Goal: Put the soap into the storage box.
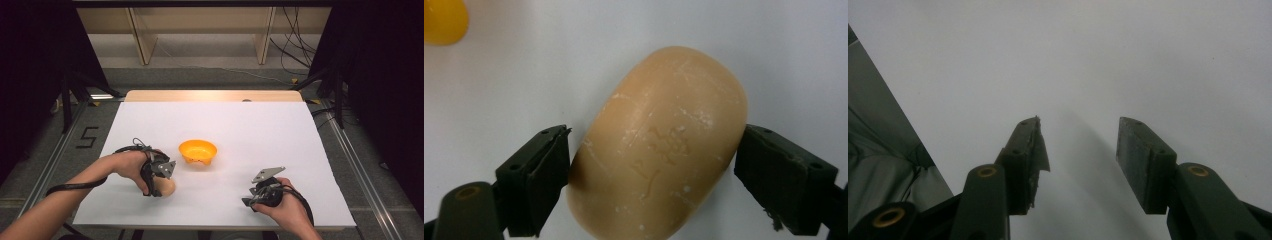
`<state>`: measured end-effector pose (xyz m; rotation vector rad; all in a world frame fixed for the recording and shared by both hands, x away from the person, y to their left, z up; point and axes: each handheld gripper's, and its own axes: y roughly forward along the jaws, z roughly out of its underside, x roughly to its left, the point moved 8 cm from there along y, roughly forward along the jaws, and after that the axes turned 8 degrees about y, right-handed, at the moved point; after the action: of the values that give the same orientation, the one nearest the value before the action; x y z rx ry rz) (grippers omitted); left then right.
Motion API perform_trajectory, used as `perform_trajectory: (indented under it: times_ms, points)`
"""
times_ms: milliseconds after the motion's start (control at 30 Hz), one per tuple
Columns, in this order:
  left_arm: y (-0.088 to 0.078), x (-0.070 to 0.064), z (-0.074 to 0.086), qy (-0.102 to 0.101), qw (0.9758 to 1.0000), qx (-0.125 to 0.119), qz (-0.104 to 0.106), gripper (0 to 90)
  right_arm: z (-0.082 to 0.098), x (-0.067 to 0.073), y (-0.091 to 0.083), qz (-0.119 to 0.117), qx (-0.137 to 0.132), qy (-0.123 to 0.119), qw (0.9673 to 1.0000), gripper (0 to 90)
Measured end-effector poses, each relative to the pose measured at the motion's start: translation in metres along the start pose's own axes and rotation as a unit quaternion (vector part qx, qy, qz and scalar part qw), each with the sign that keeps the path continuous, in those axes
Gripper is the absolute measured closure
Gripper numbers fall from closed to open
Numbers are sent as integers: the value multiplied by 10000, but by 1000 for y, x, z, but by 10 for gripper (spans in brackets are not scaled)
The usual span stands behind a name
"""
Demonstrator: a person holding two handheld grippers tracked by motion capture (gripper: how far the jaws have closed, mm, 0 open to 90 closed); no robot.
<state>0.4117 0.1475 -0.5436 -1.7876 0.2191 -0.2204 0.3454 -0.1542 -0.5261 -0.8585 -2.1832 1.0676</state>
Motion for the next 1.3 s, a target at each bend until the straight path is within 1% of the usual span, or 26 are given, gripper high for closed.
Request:
perform_trajectory:
  times_ms: [100, 167, 200, 233, 267, 333, 433, 467, 500, 533, 600, 633, 667, 700, 733, 767, 800, 900, 933, 1033, 1100, 1167, 1200, 1233, 1267, 1300]
  points:
    - [3, 0, 0, -81, 10000, 16, 54, 145, 0, 1, 0, -10, 7, 24, 10000, 530]
    - [3, 1, 1, -68, 9999, 43, 76, 146, 0, 1, 0, -12, 1, 20, 10000, 530]
    - [5, 1, 1, -83, 9999, 76, 108, 149, 1, 2, -1, 7, 67, 169, 9998, 530]
    - [5, 1, 1, -83, 9999, 76, 108, 149, 1, 2, -1, 7, 67, 169, 9998, 530]
    - [5, 1, 1, -93, 9998, 82, 125, 149, 1, 1, 0, -26, 25, 44, 10000, 530]
    - [4, 2, 1, -95, 9998, 97, 132, 159, 1, 2, 2, -29, -42, 60, 10000, 530]
    - [4, 2, 1, -73, 9998, 136, 126, 168, 1, 2, 1, -26, 20, 42, 10000, 531]
    - [5, 0, -1, -220, 9997, 40, 139, 168, 1, 2, 1, -25, 24, 25, 10000, 531]
    - [4, 1, 0, -146, 9997, 170, 135, 179, 1, 2, 1, -41, 24, 6, 10000, 531]
    - [4, 1, 0, -164, 9996, 191, 135, 183, 1, 1, 1, -43, 23, -11, 10000, 532]
    - [3, 1, 0, -201, 9994, 225, 140, 187, 1, 2, 1, -42, 45, 55, 10000, 532]
    - [4, -2, -2, -419, 9988, 179, 159, 191, 1, 3, 1, -42, 53, 64, 10000, 532]
    - [2, 0, 1, -297, 9987, 380, 179, 197, 2, 2, 1, -35, 45, 36, 10000, 532]
    - [2, -1, 1, -333, 9984, 416, 194, 206, 2, 3, 1, -36, 70, 120, 9999, 532]
    - [2, -2, 1, -408, 9980, 435, 204, 206, 2, 3, 1, -36, 70, 120, 9999, 532]
    - [1, -2, 2, -415, 9977, 498, 213, 210, 1, 2, 1, -36, 32, 13, 10000, 533]
    - [1, -2, 2, -436, 9976, 498, 210, 215, 1, 2, 1, 10, 57, 133, 9999, 532]
    - [2, -2, 2, -448, 9978, 442, 218, 216, 2, 3, 1, -28, 77, 152, 9999, 532]
    - [2, -2, 2, -477, 9977, 408, 247, 214, 2, 3, 1, -56, 99, 103, 9999, 531]
    - [2, -2, 3, -497, 9978, 369, 256, 202, 2, 4, 1, -54, 101, 119, 9999, 530]
    - [2, -2, 3, -455, 9980, 369, 234, 198, 2, 3, 2, -50, 80, 63, 9999, 530]
    - [2, -2, 3, -426, 9981, 381, 213, 220, 2, 3, 2, -57, 102, 90, 9999, 530]
    - [2, -3, 3, -459, 9980, 384, 205, 220, 2, 3, 4, -54, 12, 34, 10000, 529]
    - [1, -3, 3, -540, 9971, 494, 193, 233, 2, 3, 3, -56, 84, 15, 9999, 529]
    - [1, -3, 3, -540, 9971, 494, 193, 238, 2, 3, 3, -56, 84, 15, 9999, 529]
    - [1, -2, 4, -558, 9964, 599, 213, 246, 2, 3, 3, -66, 73, -5, 10000, 528]
